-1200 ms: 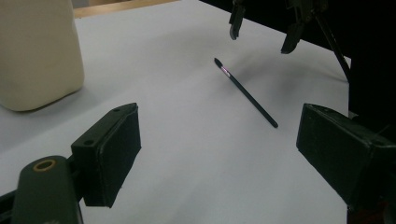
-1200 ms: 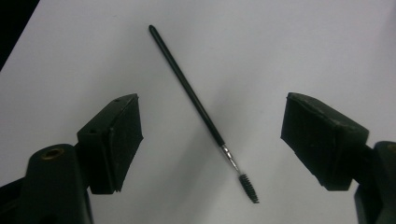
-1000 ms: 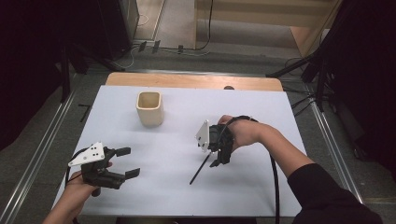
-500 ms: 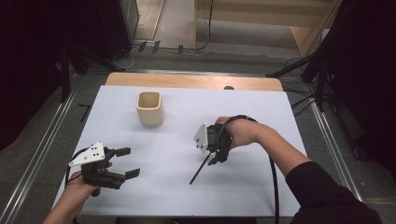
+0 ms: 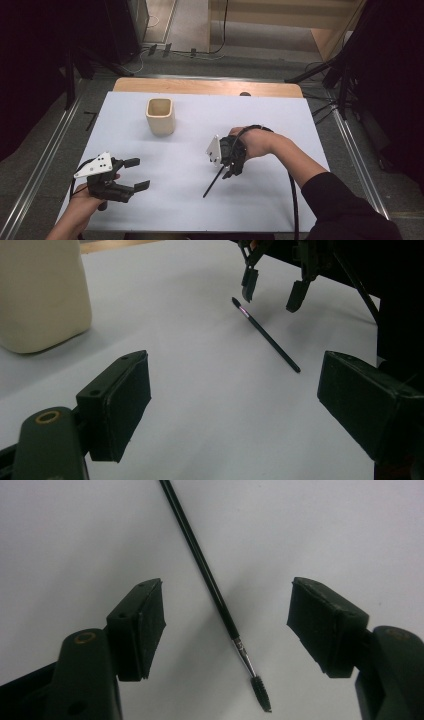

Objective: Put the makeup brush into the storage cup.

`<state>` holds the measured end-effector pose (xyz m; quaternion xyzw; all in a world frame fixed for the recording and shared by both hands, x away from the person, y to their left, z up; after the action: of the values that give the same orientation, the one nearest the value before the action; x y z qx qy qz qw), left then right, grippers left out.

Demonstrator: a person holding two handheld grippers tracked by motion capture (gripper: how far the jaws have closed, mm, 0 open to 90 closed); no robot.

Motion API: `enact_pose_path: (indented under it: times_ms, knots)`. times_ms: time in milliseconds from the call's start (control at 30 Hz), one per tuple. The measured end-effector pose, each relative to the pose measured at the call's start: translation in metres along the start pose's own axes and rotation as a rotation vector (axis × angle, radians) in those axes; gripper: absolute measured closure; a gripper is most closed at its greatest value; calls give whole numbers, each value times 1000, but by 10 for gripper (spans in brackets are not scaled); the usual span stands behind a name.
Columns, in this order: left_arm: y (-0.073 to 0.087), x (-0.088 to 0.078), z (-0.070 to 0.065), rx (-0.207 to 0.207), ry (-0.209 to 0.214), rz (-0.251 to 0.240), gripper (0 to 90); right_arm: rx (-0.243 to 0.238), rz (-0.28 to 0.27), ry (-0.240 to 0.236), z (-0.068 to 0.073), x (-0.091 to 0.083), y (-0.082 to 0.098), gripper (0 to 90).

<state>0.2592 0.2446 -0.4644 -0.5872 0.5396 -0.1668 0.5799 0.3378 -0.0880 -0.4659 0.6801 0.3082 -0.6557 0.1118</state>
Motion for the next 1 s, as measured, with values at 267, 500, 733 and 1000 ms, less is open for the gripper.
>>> enact_pose_path:
  times_ms: [267,500,733,1000]
  knots:
    - [0,-1,0,0,5,0,139,-6,23,-12,-3,9,-2,348]
    - [-1,0,-1,1,6,-3,139,-15,55,-25,-2,20,0,393]
    - [-1,-1,-1,-2,7,-5,139,-3,66,-62,-7,27,3,513]
    - [-1,0,-1,0,7,-4,140,-22,94,-64,-8,31,4,566]
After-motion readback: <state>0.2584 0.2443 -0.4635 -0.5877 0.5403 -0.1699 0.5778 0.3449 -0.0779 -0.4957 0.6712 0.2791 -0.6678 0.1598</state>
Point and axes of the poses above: each handheld gripper's, and its own axes: x roughly forward along the jaws, y roughly out of its underside, z roughly to its left, the point moved 2 cm from there along x, roughly forward along the jaws, and after that the axes turned 6 degrees about -x, right-handed, at the moved point
